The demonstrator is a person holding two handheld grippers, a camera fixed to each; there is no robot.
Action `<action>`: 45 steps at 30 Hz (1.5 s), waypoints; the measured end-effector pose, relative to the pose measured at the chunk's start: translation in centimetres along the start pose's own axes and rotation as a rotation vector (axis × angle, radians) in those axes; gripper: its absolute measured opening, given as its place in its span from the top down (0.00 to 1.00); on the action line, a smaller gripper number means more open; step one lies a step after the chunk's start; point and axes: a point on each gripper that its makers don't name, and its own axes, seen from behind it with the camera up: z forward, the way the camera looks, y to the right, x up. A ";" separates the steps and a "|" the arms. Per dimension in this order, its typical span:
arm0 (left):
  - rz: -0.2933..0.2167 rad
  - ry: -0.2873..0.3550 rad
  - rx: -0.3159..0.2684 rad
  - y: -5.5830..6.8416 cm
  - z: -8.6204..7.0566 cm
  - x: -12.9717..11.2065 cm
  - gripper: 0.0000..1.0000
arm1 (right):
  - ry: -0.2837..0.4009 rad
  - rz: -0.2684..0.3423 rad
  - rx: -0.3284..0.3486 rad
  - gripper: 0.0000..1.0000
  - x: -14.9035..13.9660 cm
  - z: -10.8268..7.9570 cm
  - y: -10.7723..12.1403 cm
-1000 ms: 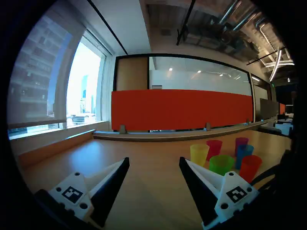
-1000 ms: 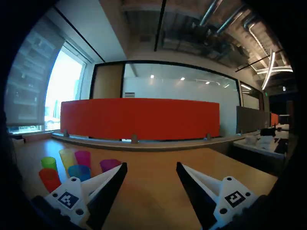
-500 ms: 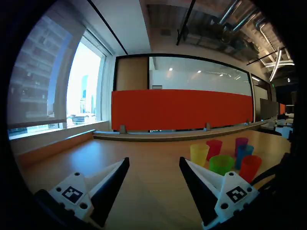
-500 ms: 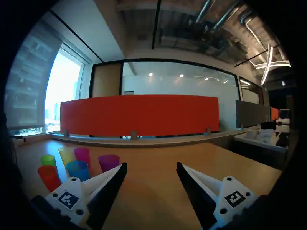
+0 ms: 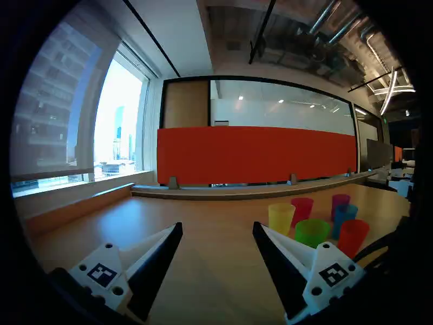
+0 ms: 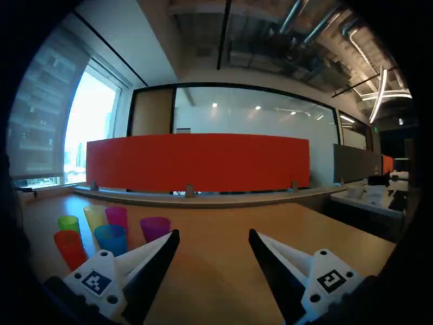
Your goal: Pour water
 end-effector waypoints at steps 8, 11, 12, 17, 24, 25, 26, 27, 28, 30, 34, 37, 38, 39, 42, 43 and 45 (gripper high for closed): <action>0.000 0.000 0.000 0.0 0.0 0.0 0.03 | -0.001 0.000 0.002 0.01 0.0 -0.3 -0.1; 0.000 0.000 0.000 0.0 0.0 0.0 0.04 | -0.001 0.000 0.004 0.01 0.0 -0.3 -0.1; 0.000 0.000 0.000 0.0 0.0 0.0 0.04 | -0.001 0.000 0.005 0.01 0.0 -0.3 -0.1; 0.000 0.000 0.000 -0.1 0.0 0.1 0.04 | -0.002 0.001 0.015 0.01 -0.1 -0.4 -0.4; 0.000 0.000 0.000 0.0 0.0 0.1 0.04 | -0.003 0.000 0.017 0.01 -0.1 -0.5 -0.4; 0.000 0.000 0.000 0.0 0.0 0.1 0.04 | -0.003 0.000 0.017 0.01 -0.1 -0.5 -0.4; 0.000 0.000 0.000 -0.1 0.0 0.0 0.04 | -0.003 0.001 0.017 0.01 -0.1 -0.5 -0.4; 0.000 0.000 0.000 -0.1 0.0 0.0 0.04 | -0.003 0.001 0.017 0.01 -0.1 -0.5 -0.4; 0.000 0.000 0.000 -0.1 0.0 0.0 0.04 | -0.003 0.001 0.017 0.01 -0.1 -0.5 -0.4; 0.000 0.000 0.000 0.0 0.0 0.1 0.04 | -0.003 0.001 0.017 0.01 -0.1 -0.5 -0.4; 0.000 0.000 0.000 -0.1 0.0 0.1 0.04 | -0.003 0.001 0.017 0.01 -0.1 -0.5 -0.4; 0.000 0.000 0.000 -0.1 0.0 0.0 0.04 | -0.003 0.001 0.017 0.01 -0.1 -0.5 -0.4; 0.000 0.000 0.000 -0.1 0.0 0.0 0.04 | -0.003 0.001 0.017 0.01 -0.1 -0.5 -0.4; 0.000 0.000 0.000 -0.1 0.0 0.0 0.04 | -0.003 0.001 0.017 0.01 -0.1 -0.5 -0.4; 0.000 0.000 0.000 0.0 0.0 0.0 0.04 | -0.003 0.001 0.017 0.01 -0.1 -0.5 -0.4; 0.000 0.000 0.000 0.0 0.0 0.1 0.04 | -0.003 0.001 0.017 0.01 -0.1 -0.6 -0.4; 0.000 0.000 0.000 0.0 0.1 0.1 0.04 | -0.003 0.001 0.017 0.01 -0.1 -0.6 -0.4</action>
